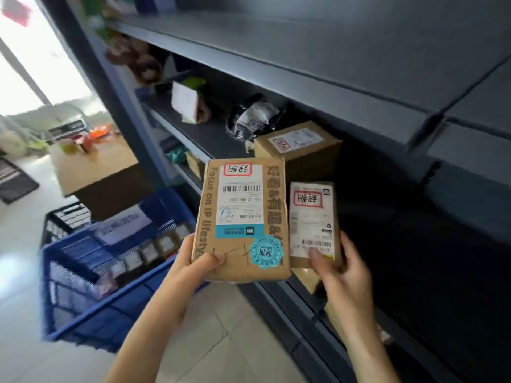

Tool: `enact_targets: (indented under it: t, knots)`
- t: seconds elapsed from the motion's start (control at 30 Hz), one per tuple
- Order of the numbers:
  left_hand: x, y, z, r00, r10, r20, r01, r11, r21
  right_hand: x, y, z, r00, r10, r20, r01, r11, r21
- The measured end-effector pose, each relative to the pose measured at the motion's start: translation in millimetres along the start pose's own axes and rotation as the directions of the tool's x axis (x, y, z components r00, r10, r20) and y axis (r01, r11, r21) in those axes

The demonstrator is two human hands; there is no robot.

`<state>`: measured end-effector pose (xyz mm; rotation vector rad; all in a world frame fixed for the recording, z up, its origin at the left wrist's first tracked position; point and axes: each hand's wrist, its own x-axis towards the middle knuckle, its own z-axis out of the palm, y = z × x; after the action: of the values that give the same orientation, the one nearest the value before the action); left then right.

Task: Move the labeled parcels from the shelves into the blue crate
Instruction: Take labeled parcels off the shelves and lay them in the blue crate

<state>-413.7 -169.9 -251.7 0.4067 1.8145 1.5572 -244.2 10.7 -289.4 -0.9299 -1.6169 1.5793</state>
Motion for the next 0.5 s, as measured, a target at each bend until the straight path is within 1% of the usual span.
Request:
enact_targets:
  t: [0.13, 0.23, 0.33, 0.5]
  knots:
    - [-41.7, -33.8, -83.8, 0.973, -0.037, -0.226, 0.015, 0.995, -0.096, -19.4, 10.2, 96.6, 0.971, 0.006, 0.239, 0.014, 0.997, -0.081]
    - [-75.7, -65.3, -147.1, 0.933, -0.088, -0.349, 0.025, 0.983, -0.182, -44.5, 15.4, 170.3, 0.914, 0.038, 0.404, 0.016, 0.991, -0.129]
    - [-104.7, -98.7, -203.6, 0.904, -0.139, -0.404, 0.026, 0.961, -0.274, -74.4, 22.4, 233.0, 0.853, 0.073, 0.517, 0.036, 0.98, -0.198]
    - [-132.1, -139.8, -276.5, 0.881, -0.164, -0.443, 0.004, 0.94, -0.341, -119.3, 45.4, 309.2, 0.804, 0.115, 0.583, 0.085, 0.949, -0.305]
